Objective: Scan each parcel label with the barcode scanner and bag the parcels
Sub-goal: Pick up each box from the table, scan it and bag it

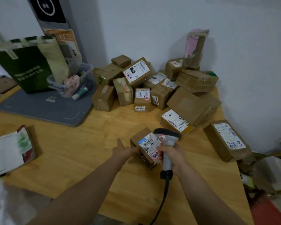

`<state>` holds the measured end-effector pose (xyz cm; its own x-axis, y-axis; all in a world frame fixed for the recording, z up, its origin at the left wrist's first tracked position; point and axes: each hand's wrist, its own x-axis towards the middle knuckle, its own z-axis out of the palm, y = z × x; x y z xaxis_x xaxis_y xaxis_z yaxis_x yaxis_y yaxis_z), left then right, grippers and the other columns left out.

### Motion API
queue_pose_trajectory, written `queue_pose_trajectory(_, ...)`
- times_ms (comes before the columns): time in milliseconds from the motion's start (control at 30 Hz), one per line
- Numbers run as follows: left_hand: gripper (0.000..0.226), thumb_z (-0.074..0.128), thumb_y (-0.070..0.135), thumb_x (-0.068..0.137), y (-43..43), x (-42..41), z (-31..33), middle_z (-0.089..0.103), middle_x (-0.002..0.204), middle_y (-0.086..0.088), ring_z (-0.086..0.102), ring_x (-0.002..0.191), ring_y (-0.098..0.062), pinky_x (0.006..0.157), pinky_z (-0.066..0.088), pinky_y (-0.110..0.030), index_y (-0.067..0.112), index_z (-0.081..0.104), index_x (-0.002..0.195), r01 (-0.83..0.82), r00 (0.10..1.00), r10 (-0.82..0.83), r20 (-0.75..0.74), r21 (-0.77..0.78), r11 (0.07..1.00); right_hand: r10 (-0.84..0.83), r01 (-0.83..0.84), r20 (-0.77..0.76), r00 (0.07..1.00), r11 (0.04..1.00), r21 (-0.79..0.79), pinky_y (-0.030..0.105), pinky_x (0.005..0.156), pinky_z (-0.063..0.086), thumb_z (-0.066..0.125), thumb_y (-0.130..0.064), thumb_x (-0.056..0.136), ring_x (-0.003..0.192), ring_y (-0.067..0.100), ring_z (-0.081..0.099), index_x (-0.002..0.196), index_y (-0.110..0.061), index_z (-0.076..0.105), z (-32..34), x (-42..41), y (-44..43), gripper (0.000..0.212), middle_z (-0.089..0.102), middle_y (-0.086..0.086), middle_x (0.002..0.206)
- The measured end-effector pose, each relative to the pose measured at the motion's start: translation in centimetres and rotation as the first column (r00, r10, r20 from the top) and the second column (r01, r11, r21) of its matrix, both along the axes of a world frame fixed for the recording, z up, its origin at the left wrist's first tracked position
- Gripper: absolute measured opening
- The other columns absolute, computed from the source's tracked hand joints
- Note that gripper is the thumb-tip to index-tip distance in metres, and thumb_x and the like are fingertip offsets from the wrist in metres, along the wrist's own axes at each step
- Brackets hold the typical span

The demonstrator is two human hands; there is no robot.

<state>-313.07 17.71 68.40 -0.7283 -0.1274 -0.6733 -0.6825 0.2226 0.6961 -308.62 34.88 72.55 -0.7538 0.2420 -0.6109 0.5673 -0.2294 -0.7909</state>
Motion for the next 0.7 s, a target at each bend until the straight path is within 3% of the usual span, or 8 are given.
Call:
queue_pose_trajectory(67, 0.111, 0.08, 0.027, 0.075, 0.7, -0.4, 0.2, 0.025, 0.155, -0.009, 0.041, 0.131, -0.03, 0.094, 0.049, -0.043, 0.029, 0.001, 0.154, 0.006, 1.0, -0.005, -0.014, 0.054, 0.999, -0.074, 0.077, -0.038, 0.997, 0.995, 0.066, 0.032, 0.058, 0.05, 0.068, 0.0, 0.081, 0.065, 0.022, 0.063, 0.089, -0.008, 0.061, -0.5, -0.4, 0.4, 0.013, 0.067, 0.01, 0.079)
queue_pose_trajectory(133, 0.094, 0.072, 0.024, 0.084, 1.5, -0.5, 0.1, 0.034, 0.151, -0.008, 0.046, 0.124, -0.027, 0.095, 0.048, -0.043, 0.029, 0.01, 0.154, 0.012, 1.0, -0.011, -0.012, 0.094, 0.995, -0.088, 0.091, -0.032, 0.996, 0.991, 0.098, 0.036, 0.07, 0.051, 0.071, -0.003, 0.079, 0.074, 0.022, 0.063, 0.093, -0.01, 0.061, -0.9, -0.6, 0.8, 0.019, 0.066, 0.008, 0.085)
queue_pose_trajectory(200, 0.067, 0.062, 0.023, 0.092, 2.1, -0.4, 0.0, 0.044, 0.144, -0.007, 0.048, 0.114, -0.024, 0.095, 0.044, -0.042, 0.027, 0.027, 0.149, 0.021, 0.999, -0.018, -0.03, 0.11, 0.994, -0.079, 0.079, 0.005, 0.997, 0.997, 0.023, 0.038, 0.073, 0.053, 0.072, -0.003, 0.079, 0.078, 0.024, 0.065, 0.097, -0.01, 0.061, -0.9, -0.4, 1.0, 0.023, 0.068, 0.01, 0.089)
queue_pose_trajectory(267, 0.056, 0.058, 0.025, 0.094, 2.2, -0.1, 0.0, 0.048, 0.137, -0.007, 0.046, 0.111, -0.023, 0.094, 0.038, -0.04, 0.027, 0.032, 0.144, 0.0, 1.0, 0.004, -0.022, 0.177, 0.984, -0.05, 0.051, 0.015, 0.999, 0.997, -0.064, 0.042, 0.075, 0.055, 0.071, -0.002, 0.08, 0.079, 0.027, 0.067, 0.095, -0.01, 0.061, -0.6, 0.0, 1.0, 0.02, 0.07, 0.013, 0.089)
queue_pose_trajectory(367, 0.054, 0.065, 0.029, 0.088, 1.1, 0.4, 0.3, 0.048, 0.126, -0.005, 0.045, 0.116, -0.025, 0.1, 0.033, -0.049, 0.04, 0.035, 0.132, 0.009, 1.0, -0.006, -0.012, 0.299, 0.954, -0.06, 0.057, -0.022, 0.998, 0.993, -0.103, 0.048, 0.084, 0.053, 0.07, -0.001, 0.081, 0.083, 0.032, 0.068, 0.096, -0.009, 0.062, -0.5, 0.4, 1.5, 0.018, 0.071, 0.015, 0.089)
queue_pose_trajectory(467, 0.057, 0.073, 0.017, 0.081, -0.5, 0.4, 0.9, 0.059, 0.125, -0.006, 0.054, 0.115, -0.024, 0.098, 0.038, -0.052, 0.045, 0.043, 0.119, 0.037, 0.997, -0.01, -0.076, 0.377, 0.925, -0.06, 0.051, -0.059, 0.996, 0.988, -0.149, 0.049, 0.088, 0.053, 0.07, -0.001, 0.08, 0.086, 0.031, 0.068, 0.1, -0.008, 0.063, -0.3, 0.6, 1.2, 0.022, 0.071, 0.013, 0.089)
queue_pose_trajectory(600, 0.06, 0.074, 0.011, 0.079, -2.5, -0.7, 2.9, 0.061, 0.114, -0.007, 0.059, 0.102, -0.02, 0.072, 0.052, -0.035, 0.039, 0.046, 0.123, 0.004, 0.964, 0.072, -0.255, 0.285, 0.958, 0.057, -0.058, -0.127, 0.99, 0.998, 0.0, 0.036, 0.077, 0.049, 0.075, -0.011, 0.077, 0.088, 0.021, 0.061, 0.1, -0.015, 0.063, 0.6, 0.4, -0.8, 0.026, 0.067, 0.004, 0.092)
queue_pose_trajectory(700, 0.065, 0.074, 0.011, 0.08, -4.6, -2.0, 4.1, 0.058, 0.102, -0.003, 0.057, 0.092, -0.014, 0.072, 0.053, -0.031, 0.034, 0.041, 0.13, -0.034, 0.923, 0.098, -0.373, 0.174, 0.984, 0.187, -0.173, -0.151, 0.971, 0.98, 0.097, 0.033, 0.069, 0.052, 0.075, -0.014, 0.079, 0.081, 0.02, 0.064, 0.094, -0.016, 0.064, 1.7, 0.5, -2.5, 0.019, 0.068, 0.004, 0.085)
